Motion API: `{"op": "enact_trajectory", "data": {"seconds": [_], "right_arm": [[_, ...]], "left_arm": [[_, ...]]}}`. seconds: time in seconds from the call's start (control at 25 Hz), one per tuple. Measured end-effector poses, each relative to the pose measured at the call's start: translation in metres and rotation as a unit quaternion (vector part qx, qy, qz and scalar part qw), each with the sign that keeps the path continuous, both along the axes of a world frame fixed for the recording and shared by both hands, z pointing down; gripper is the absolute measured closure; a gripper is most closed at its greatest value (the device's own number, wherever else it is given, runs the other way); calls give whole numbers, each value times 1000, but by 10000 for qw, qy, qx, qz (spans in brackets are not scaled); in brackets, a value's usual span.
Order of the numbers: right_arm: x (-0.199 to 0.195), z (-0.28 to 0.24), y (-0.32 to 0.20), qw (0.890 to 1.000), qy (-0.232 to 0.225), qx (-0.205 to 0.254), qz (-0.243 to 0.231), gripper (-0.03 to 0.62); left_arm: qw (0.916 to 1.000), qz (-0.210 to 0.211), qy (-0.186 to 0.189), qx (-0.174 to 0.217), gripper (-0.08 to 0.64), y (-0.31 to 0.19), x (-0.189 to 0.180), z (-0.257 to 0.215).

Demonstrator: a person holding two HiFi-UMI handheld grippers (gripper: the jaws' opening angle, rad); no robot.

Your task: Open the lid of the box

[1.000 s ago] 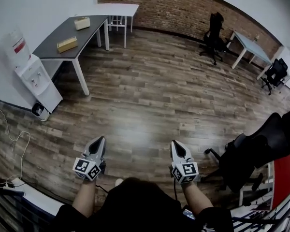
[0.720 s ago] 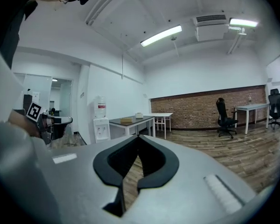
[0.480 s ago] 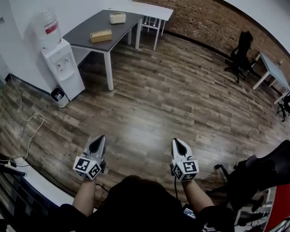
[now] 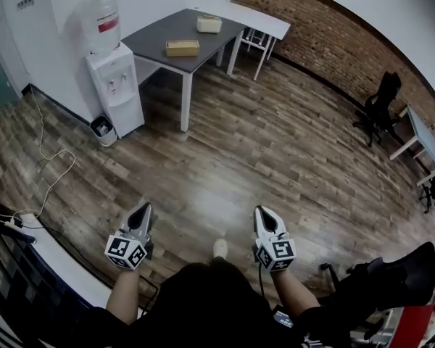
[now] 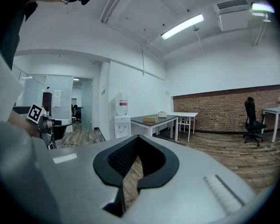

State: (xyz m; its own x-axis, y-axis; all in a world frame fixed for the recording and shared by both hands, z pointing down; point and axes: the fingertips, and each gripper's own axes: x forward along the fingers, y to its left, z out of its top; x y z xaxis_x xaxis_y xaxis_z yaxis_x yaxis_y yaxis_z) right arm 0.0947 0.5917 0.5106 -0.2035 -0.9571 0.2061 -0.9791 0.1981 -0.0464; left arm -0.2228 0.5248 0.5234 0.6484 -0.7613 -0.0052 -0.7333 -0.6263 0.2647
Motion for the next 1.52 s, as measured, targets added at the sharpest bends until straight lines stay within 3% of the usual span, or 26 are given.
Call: {"op": "enact_trajectory", "data": {"seconds": [0.36,0.76,1.0,1.2,1.52], "right_arm": [[9,14,-76,9990,-214,19,-389,589],[37,6,-170,9969,-399,189,-655,589],[66,4,-208,9959,-623,238,-605,589],[76,5,-231,9928,-966,200,-683,590],[65,19,-262,9916,-1005,41,-815,589]], "left_arm": [[9994,-289,-114,164,560,-38,7,-7],[9981,-558,-23,246,560,-114,42,-24],[9980,-585,-7,237,560,-149,68,-27],[9975,-585,-320,251,560,-163,85,-18],[9984,-368,-395,189,560,-188,93,-17]]}}
